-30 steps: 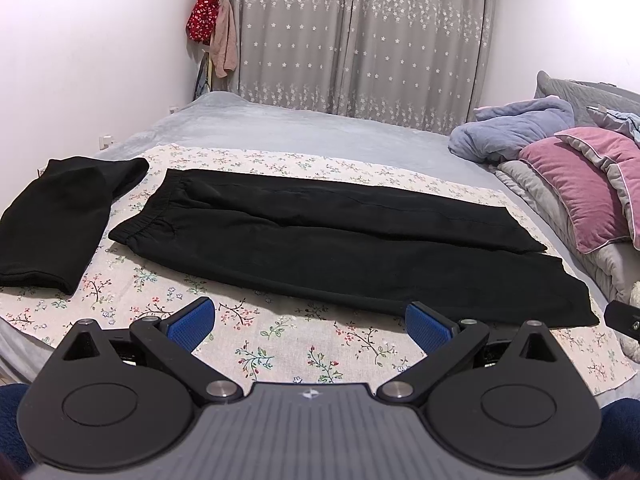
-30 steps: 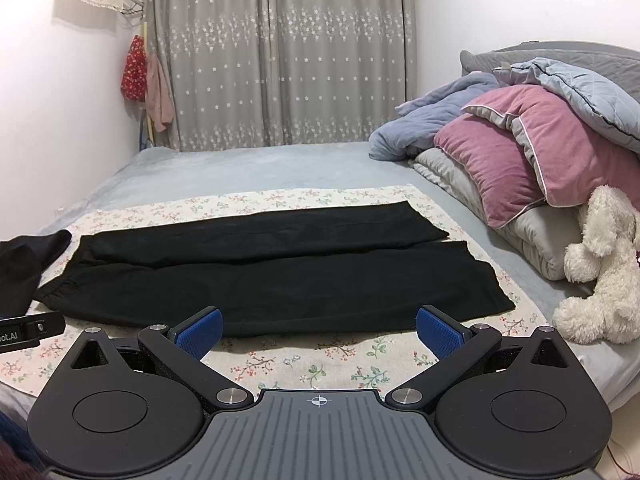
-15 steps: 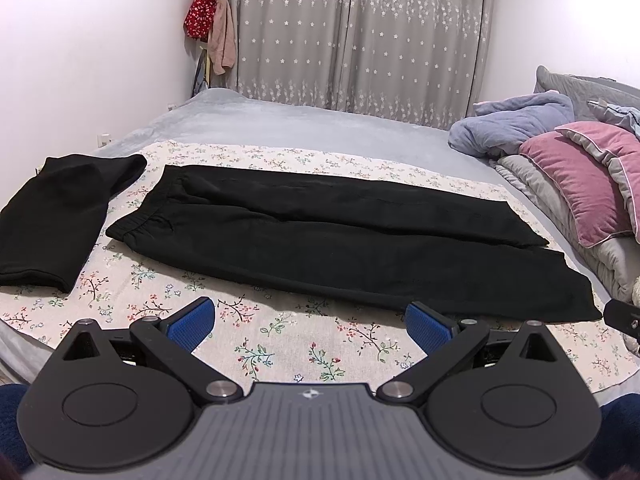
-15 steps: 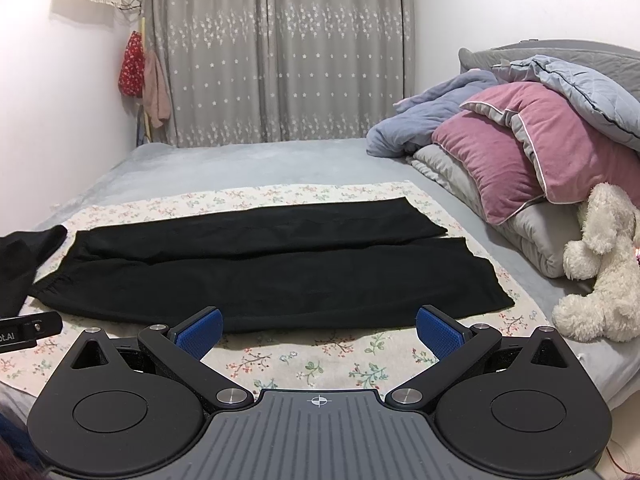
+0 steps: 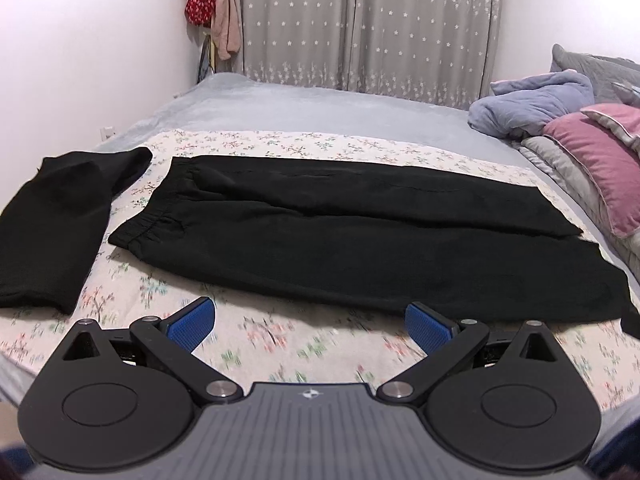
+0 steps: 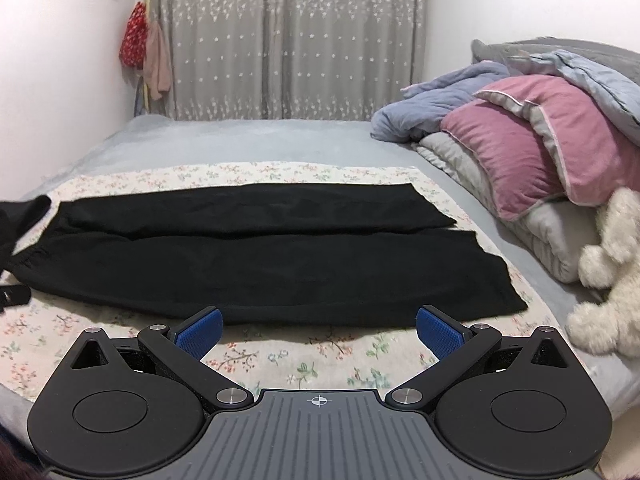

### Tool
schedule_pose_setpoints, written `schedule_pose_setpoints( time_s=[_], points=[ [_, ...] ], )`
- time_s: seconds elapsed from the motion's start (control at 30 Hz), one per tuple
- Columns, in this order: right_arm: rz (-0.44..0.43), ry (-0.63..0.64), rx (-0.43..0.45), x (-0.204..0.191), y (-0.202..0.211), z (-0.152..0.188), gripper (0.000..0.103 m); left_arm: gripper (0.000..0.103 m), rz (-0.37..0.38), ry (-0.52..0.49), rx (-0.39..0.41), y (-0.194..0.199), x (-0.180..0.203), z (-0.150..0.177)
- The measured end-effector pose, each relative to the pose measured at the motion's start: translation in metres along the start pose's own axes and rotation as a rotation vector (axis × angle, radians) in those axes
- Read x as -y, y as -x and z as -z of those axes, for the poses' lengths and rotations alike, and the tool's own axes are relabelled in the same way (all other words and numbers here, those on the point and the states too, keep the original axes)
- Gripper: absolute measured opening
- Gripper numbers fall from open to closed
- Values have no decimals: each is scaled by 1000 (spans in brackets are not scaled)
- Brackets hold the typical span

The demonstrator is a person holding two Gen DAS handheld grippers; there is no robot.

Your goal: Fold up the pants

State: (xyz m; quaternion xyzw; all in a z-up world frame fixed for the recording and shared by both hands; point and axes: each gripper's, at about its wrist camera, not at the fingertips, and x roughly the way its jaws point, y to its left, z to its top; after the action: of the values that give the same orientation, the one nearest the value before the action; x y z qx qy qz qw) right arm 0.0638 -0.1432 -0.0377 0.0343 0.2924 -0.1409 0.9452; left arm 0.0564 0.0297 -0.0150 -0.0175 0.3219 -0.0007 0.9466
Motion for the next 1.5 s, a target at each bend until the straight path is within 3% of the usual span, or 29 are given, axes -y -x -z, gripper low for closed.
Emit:
schedule_pose_setpoints(
  time_s=[0.07,0.2,0.33,0.4,0.47,0.53,0.63,0.73,0.8,0.83,0.9,0.93,1.0,1.07,1.13,1.17,1.33,1.4,1.5],
  points=[
    [-17,39,-13,-1,-22,-10,103,93,-1,20,-8,-19,-20,-20],
    [-38,-19,-84,11,-77,-32,103,93,-122,169,-56,-73,-80,-52],
    [70,-146,-179,37,-129,-32,103,93,-201,348,-114,-130,-153,-55],
    [64,-244,-201,54,-143,-17,103,93,-189,452,-141,-149,-184,-45],
    [29,-390,-273,72,-158,3,103,91,-129,627,-185,-166,-214,-36],
    [14,-510,-336,83,-167,15,103,90,-86,745,-159,-173,-231,-31],
    [-5,-532,-362,78,-168,24,103,90,-85,765,-145,-185,-232,-36],
    [-31,-509,-352,66,-168,28,103,82,-77,794,-139,-195,-227,-33],
    [-40,-508,-338,61,-172,28,103,56,-62,783,-120,-198,-223,-34],
    [-41,-506,-326,58,-175,29,102,48,-54,770,-120,-198,-222,-35],
    [-31,-503,-311,55,-181,29,99,0,-53,758,-120,-201,-227,-34],
    [-22,-508,-301,57,-185,29,95,0,-62,769,-122,-200,-230,-33],
    [-7,-521,-267,55,-186,25,77,0,-40,814,-105,-195,-239,-29],
    [-8,-538,-264,59,-191,23,28,0,-24,828,-73,-186,-242,-31],
    [-38,-571,-264,60,-189,24,12,0,-21,789,-27,-173,-241,-40],
    [-51,-588,-249,62,-184,25,7,0,-22,773,-8,-166,-240,-43],
    [-138,-559,-171,61,-143,19,1,0,-85,667,59,-134,-244,-50],
    [-135,-518,-194,57,-140,23,1,0,-120,631,-4,-141,-246,-45],
    [-110,-486,-256,50,-142,32,1,0,-134,658,-90,-148,-254,-33]
  ],
)
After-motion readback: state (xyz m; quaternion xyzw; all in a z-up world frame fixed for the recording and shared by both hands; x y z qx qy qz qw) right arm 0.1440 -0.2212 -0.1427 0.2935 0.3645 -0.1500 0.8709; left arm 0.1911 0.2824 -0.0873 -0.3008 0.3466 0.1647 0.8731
